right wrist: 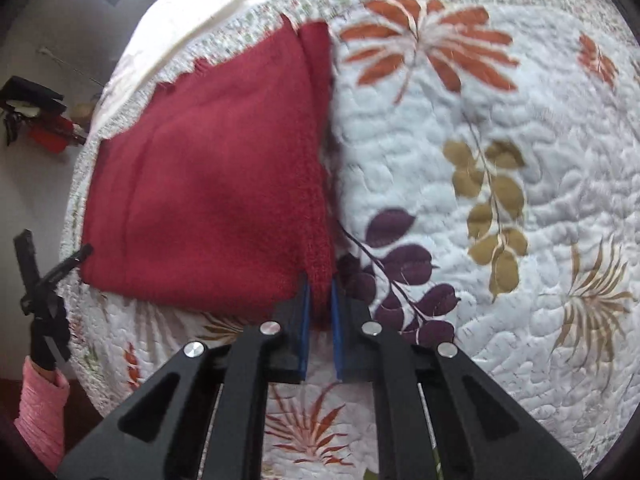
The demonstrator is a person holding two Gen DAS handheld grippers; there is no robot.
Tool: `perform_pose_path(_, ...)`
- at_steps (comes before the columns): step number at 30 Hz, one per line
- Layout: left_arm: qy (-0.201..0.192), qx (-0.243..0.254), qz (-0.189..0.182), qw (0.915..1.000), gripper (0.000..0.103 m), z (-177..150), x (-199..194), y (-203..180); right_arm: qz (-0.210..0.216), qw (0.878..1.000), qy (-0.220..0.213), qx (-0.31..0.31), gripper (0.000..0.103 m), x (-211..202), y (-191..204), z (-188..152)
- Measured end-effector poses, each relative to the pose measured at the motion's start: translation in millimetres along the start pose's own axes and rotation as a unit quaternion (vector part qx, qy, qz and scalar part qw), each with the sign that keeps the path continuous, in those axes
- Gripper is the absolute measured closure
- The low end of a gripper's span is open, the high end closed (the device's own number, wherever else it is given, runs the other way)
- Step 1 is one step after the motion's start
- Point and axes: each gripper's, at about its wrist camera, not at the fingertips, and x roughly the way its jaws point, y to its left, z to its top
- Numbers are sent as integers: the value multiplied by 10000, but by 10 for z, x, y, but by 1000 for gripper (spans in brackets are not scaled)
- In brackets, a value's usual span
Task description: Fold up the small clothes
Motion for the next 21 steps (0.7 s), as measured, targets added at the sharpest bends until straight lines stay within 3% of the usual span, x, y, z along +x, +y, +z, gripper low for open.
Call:
perform_pose_path(7, -32, -105, -72, 9999, 62, -35, 70, 51, -152, 9999, 9, 66, 91, 162, -10, 9)
perform_pose_path(10, -25, -85, -12, 10000, 61, -20, 50, 20, -125, 9999, -30, -18, 81, 113, 44, 45)
perform_pose_path(12, -44, -95, 26, 9999, 61, 21, -12, -28, -23, 9999, -148, -69, 59, 38, 100, 101)
perform_pose_path(14, -152, -72, -74, 9998, 61, 90, -90, -110, 130, 9992, -371, -89, 50, -76, 144, 182)
perform_pose_path(17, -302, -18, -219, 9993, 57, 227, -170, -282, 277, 9981, -554, -7, 44, -170, 151, 353)
perform_pose_path(21, -383, 89, -304, 9988, 57, 436, -142, -523, 497, 9972, -530, 156, 43, -103, 84, 583)
